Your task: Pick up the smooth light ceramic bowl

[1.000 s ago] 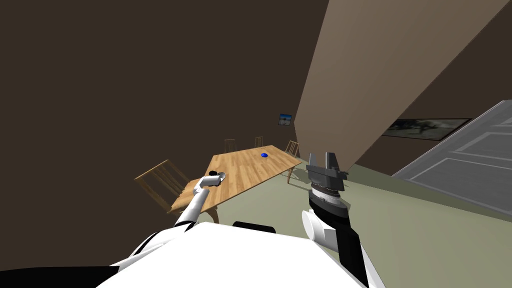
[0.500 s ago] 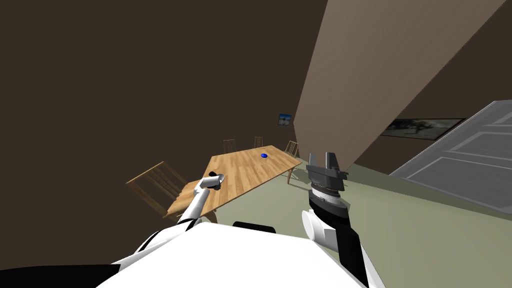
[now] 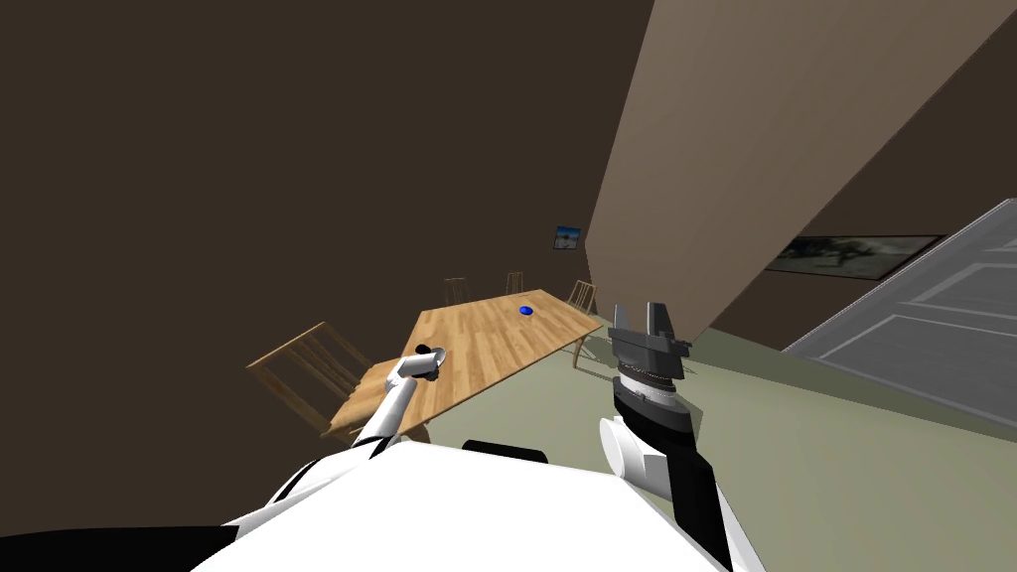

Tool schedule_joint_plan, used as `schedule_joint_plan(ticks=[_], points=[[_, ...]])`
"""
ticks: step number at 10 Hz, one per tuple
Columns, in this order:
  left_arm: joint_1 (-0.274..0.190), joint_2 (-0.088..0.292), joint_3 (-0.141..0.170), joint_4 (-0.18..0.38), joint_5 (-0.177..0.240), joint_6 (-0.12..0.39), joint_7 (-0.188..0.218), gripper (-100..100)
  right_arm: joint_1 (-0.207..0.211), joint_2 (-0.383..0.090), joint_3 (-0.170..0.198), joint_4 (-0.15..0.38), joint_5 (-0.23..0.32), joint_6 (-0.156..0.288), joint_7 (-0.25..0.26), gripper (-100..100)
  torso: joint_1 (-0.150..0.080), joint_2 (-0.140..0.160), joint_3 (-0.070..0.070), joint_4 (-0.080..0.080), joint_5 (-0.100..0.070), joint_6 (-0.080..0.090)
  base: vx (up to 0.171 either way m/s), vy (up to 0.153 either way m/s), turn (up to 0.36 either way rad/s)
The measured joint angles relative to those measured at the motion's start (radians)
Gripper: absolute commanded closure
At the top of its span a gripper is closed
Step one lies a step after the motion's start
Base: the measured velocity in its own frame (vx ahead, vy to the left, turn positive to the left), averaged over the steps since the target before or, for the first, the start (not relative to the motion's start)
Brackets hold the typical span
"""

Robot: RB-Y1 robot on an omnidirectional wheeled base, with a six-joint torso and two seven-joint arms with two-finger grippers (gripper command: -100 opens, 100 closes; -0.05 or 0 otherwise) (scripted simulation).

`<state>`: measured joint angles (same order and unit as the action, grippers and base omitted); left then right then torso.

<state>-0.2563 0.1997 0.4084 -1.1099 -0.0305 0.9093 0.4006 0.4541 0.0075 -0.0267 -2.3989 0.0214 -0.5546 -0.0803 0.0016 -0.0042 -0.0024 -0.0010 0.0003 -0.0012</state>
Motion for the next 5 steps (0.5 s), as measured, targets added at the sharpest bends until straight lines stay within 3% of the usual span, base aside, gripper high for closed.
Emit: schedule_joint_plan(ticks=[1,5], points=[[0.0,0.0,0.0,0.002,0.0,-0.005,-0.001,100,0.0,0.0,0.0,0.0,0.0,0.0,0.0,0,-0.001,0.002,0.001,0.0,0.0,0.0,0.006,0.002,-0.001],[0.0,0.0,0.001,0.002,0.001,-0.004,0.001,100,0.0,0.0,0.0,0.0,0.0,0.0,0.0,0,-0.001,0.004,0.002,0.001,-0.001,0.001,0.0,0.0,0.0]])
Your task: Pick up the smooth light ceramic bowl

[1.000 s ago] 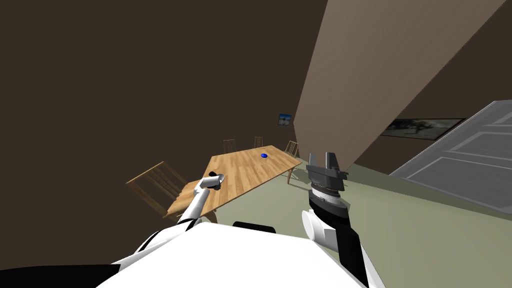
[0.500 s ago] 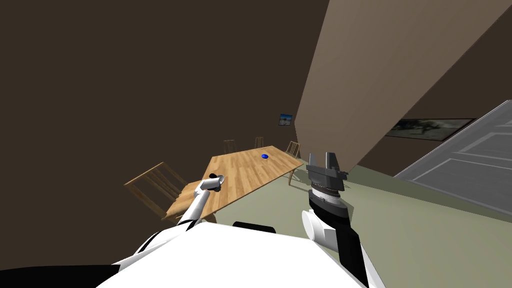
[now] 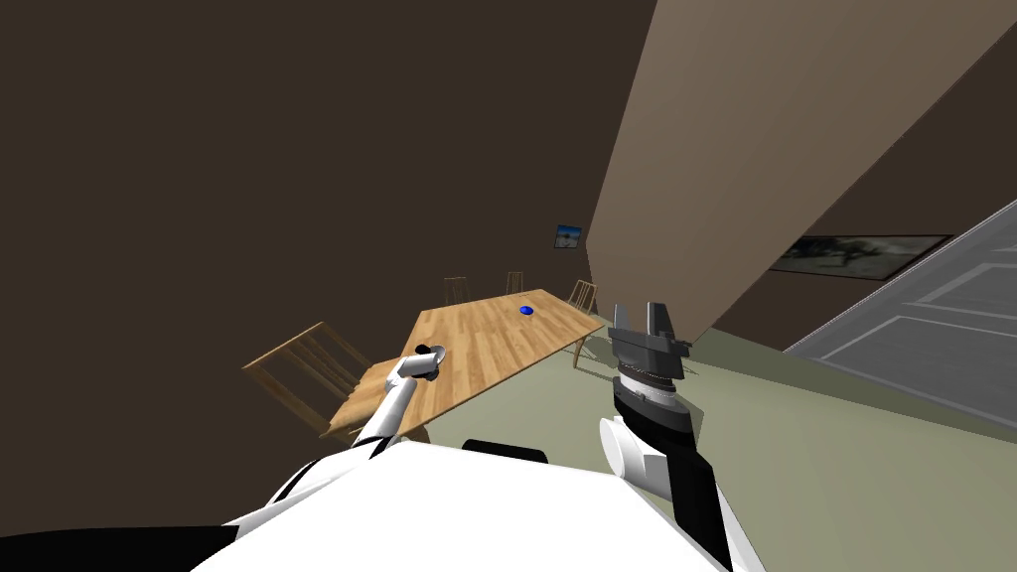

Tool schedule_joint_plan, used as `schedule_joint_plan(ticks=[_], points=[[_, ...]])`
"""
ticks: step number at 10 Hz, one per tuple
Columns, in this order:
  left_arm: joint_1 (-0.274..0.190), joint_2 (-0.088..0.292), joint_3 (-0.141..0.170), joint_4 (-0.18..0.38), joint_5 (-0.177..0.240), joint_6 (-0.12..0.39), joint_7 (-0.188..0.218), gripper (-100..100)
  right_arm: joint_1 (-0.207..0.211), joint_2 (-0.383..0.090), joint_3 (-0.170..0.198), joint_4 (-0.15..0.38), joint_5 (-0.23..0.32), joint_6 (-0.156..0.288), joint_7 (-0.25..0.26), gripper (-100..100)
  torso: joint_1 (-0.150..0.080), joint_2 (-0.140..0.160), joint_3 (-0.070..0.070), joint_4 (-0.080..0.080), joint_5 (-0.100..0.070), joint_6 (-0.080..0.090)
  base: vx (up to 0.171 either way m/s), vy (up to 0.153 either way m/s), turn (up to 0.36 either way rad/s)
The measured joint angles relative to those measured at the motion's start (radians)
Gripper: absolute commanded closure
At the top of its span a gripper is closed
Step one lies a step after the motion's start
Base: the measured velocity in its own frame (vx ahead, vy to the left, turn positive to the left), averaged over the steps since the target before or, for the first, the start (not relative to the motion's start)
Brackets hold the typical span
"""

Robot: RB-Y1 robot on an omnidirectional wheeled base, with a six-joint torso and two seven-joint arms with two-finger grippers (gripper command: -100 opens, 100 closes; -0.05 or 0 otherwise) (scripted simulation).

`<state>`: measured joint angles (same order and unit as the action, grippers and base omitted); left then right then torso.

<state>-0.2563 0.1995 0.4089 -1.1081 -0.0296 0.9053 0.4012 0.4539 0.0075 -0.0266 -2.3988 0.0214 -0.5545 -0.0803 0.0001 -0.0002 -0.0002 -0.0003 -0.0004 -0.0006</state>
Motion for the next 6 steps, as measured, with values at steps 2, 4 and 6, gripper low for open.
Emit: schedule_joint_plan(ticks=[2,4,6], points=[[0.0,0.0,0.0,0.0,0.0,0.0,0.0,100,0.0,0.0,0.0,0.0,0.0,0.0,0.0,0,0.0,0.0,0.0,0.0,0.0,0.0,-0.034,-0.007,-0.024],[-0.005,0.004,0.003,-0.025,0.0,0.029,0.0,100,0.0,0.0,0.0,0.0,0.0,0.0,0.0,0,-0.002,0.005,0.003,0.001,-0.001,0.0,-0.066,-0.02,-0.028],[-0.007,0.006,0.005,-0.041,0.0,0.051,0.0,0,0.0,0.0,0.0,0.0,0.0,0.0,0.0,0,-0.002,0.003,0.002,0.001,-0.001,0.0,-0.014,-0.006,0.0]])
